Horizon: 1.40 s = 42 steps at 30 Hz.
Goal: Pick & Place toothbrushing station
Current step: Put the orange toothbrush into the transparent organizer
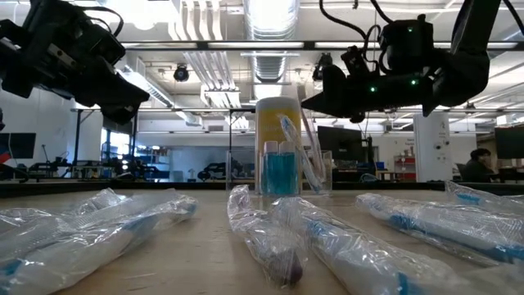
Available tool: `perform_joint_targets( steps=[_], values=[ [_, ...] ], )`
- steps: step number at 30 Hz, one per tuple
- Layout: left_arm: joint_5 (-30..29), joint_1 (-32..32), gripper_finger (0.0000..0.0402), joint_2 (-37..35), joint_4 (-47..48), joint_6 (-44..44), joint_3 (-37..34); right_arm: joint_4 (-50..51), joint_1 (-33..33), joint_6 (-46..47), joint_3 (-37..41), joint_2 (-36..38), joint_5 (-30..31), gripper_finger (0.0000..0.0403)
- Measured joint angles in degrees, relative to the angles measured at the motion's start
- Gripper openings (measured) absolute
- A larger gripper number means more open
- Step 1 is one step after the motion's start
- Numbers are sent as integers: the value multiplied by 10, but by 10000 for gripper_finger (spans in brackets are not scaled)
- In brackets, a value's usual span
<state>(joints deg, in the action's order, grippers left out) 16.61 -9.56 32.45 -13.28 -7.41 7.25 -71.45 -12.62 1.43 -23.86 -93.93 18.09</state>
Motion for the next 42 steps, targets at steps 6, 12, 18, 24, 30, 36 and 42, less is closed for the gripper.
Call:
perform_joint_targets(
  steps=[6, 12, 18, 24, 30, 36, 42],
  values=[
    [0, 0, 5, 0, -17, 0, 0, 51, 1, 39, 0, 0, 0, 8],
    [0, 0, 5, 0, -17, 0, -1, 74, 10, 45, 3, 0, 29, 8],
    [0, 0, 5, 0, -17, 0, -2, 108, 10, 64, 1, 1, 33, 8],
    [0, 0, 5, 0, -17, -2, -2, 126, 9, 66, 1, 2, 32, 8],
    [0, 0, 5, 0, -17, -2, -2, 130, 10, 80, -2, 7, 24, 12],
    [0, 0, 5, 0, -17, -3, -2, 137, 10, 81, -1, 33, 22, 75],
    [0, 0, 5, 0, -17, -6, -2, 182, 10, 77, -1, 86, 23, 158]
  ],
)
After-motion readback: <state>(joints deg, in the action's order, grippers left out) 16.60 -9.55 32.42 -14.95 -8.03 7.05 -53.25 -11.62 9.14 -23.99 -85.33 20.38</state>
